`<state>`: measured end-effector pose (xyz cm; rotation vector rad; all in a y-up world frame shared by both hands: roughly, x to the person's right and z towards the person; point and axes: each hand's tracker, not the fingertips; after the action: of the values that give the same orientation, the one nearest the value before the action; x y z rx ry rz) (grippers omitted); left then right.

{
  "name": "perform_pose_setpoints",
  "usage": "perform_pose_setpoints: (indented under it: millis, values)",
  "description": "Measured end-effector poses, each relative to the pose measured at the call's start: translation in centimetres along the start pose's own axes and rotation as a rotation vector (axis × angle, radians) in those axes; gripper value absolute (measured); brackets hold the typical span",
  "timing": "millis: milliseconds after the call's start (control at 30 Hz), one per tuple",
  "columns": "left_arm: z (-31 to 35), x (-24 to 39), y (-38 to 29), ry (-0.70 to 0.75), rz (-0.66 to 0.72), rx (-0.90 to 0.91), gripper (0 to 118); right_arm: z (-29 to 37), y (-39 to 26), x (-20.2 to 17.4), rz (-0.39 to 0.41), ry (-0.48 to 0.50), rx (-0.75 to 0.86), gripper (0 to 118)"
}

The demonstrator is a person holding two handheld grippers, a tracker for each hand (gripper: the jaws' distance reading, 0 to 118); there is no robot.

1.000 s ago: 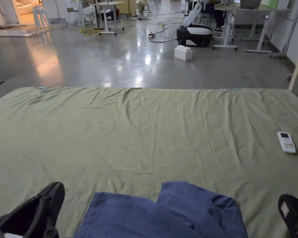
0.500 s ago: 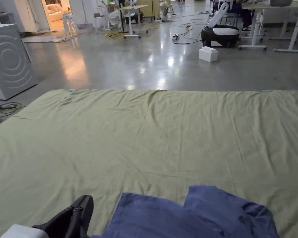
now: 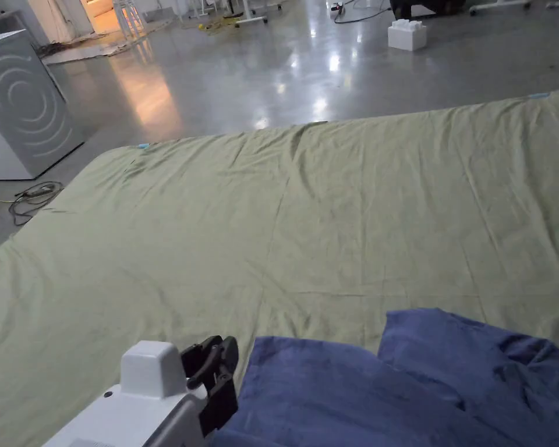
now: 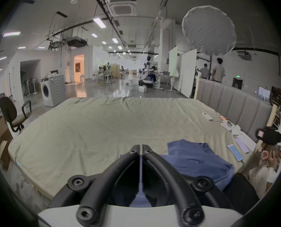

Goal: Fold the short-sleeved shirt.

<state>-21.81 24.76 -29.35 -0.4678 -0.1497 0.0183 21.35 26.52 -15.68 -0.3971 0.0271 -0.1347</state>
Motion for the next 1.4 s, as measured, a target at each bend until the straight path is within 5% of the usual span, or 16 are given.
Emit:
perform_pose_setpoints:
  millis: [167, 267, 500, 667, 700, 767, 800, 933, 1033, 1100, 1133, 1167, 1200, 1400]
  values:
    - [-10.9, -1.0, -1.4, -0.067, 0.027, -0.282, 71, -0.9, -1.4, 1.5, -0.036, -0.045, -0.061, 1]
    - [-16.5, -1.2, -2.2, -0.010, -0.037, -0.361, 76, -1.4, -2.4, 2.4, -0.055, -0.087, -0.116, 1]
    - [-23.5, -3.1, -4.1, 0.058, 0.098, -0.509, 76, -0.8, -4.4, 4.3, -0.112, -0.145, -0.145, 1]
    - [-23.6, -2.2, -4.1, 0.057, 0.003, -0.534, 70, -1.0, -5.5, 4.8, -0.090, -0.171, -0.196, 1]
    - [-23.4, -1.6, -3.9, 0.057, -0.049, -0.548, 61, -1.0, -5.7, 4.9, -0.092, -0.169, -0.199, 1]
    - [-23.2, -0.4, -3.8, 0.040, -0.146, -0.558, 19, -1.1, -5.8, 4.8, -0.104, -0.160, -0.204, 1]
    - [-23.3, 0.2, -4.0, 0.027, -0.165, -0.584, 8, -1.3, -5.9, 4.9, -0.120, -0.147, -0.207, 1]
    - [-25.4, 0.6, -4.2, 0.047, -0.178, -0.681, 7, -2.9, -5.3, 5.4, -0.123, -0.112, -0.208, 1]
    - [-26.5, 0.3, -3.7, 0.051, -0.140, -0.724, 7, -5.9, -2.4, 5.8, -0.020, -0.067, -0.189, 1]
    - [-26.5, 0.0, -3.3, 0.034, -0.142, -0.741, 7, -9.3, -0.1, 6.2, 0.058, -0.023, -0.232, 17]
    - [-26.5, -0.1, -3.3, 0.029, -0.139, -0.743, 7, -11.6, 0.8, 6.4, 0.088, -0.026, -0.278, 41]
    - [-26.5, -0.2, -3.4, 0.026, -0.127, -0.745, 7, -13.8, 1.6, 6.6, 0.108, -0.030, -0.337, 76]
    - [-26.5, -0.4, -3.3, 0.025, -0.113, -0.745, 7, -16.3, 2.0, 6.8, 0.129, -0.036, -0.377, 93]
    - [-26.1, -0.3, -3.5, 0.034, -0.137, -0.722, 7, -28.8, 1.3, 8.6, 0.165, 0.092, -0.483, 91]
